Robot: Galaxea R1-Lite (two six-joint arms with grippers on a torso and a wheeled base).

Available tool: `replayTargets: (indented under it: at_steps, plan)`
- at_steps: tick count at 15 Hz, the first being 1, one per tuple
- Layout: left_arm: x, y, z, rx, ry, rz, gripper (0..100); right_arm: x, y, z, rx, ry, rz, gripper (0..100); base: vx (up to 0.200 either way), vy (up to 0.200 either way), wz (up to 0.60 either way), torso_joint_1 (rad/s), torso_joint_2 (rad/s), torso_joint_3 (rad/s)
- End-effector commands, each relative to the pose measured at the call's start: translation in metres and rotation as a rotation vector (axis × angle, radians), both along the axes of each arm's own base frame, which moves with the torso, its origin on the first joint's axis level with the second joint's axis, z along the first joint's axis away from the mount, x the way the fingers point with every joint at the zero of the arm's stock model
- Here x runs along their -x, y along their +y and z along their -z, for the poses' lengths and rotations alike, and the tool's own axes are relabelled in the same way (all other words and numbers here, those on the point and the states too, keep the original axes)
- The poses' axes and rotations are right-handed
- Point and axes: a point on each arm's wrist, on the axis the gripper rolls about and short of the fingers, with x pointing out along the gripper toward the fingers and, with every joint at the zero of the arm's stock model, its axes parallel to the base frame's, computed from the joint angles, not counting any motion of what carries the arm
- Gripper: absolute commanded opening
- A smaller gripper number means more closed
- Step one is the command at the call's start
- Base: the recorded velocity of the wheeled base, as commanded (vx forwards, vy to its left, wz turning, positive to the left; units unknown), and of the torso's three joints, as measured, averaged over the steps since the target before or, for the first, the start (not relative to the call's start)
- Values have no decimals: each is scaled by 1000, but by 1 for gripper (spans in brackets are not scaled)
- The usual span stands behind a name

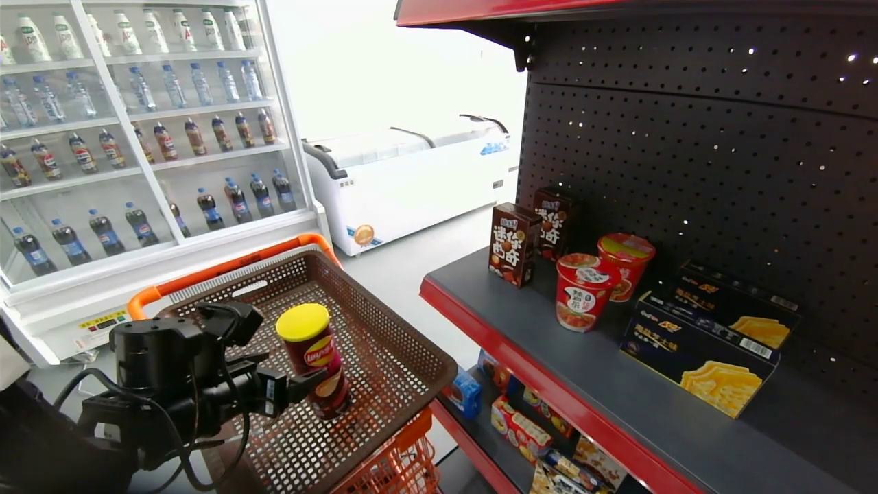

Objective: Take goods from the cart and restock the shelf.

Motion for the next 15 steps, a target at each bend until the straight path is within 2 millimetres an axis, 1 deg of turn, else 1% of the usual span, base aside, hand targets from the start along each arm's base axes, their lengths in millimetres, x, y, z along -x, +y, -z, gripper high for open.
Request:
replayTargets:
  at_steps: [1, 2, 4, 6, 7, 9, 12, 15]
  plan:
    - [-8, -7, 21, -4, 40, 21, 100, 0, 0, 0, 0, 0, 0, 100, 0, 0, 0, 0, 0, 0]
    - [-9, -8, 23, -3, 38, 26, 100, 0, 0, 0, 0, 0, 0, 100, 0, 0, 0, 0, 0, 0]
    - [-23, -12, 32, -2, 7, 32, 100, 0, 0, 0, 0, 0, 0, 100, 0, 0, 0, 0, 0, 0]
    - [-38, -14, 37, -8, -17, 28, 100, 0, 0, 0, 0, 0, 0, 100, 0, 0, 0, 0, 0, 0]
    - [-50, -15, 37, -9, -44, 27, 100, 0, 0, 0, 0, 0, 0, 100, 0, 0, 0, 0, 0, 0]
    - [-65, -17, 38, -11, -90, 33, 100, 0, 0, 0, 0, 0, 0, 100, 0, 0, 0, 0, 0, 0]
    - [-72, -27, 47, -30, -92, 71, 100, 0, 0, 0, 0, 0, 0, 100, 0, 0, 0, 0, 0, 0]
    - [-73, -30, 53, -30, -78, 76, 100, 0, 0, 0, 0, 0, 0, 100, 0, 0, 0, 0, 0, 0]
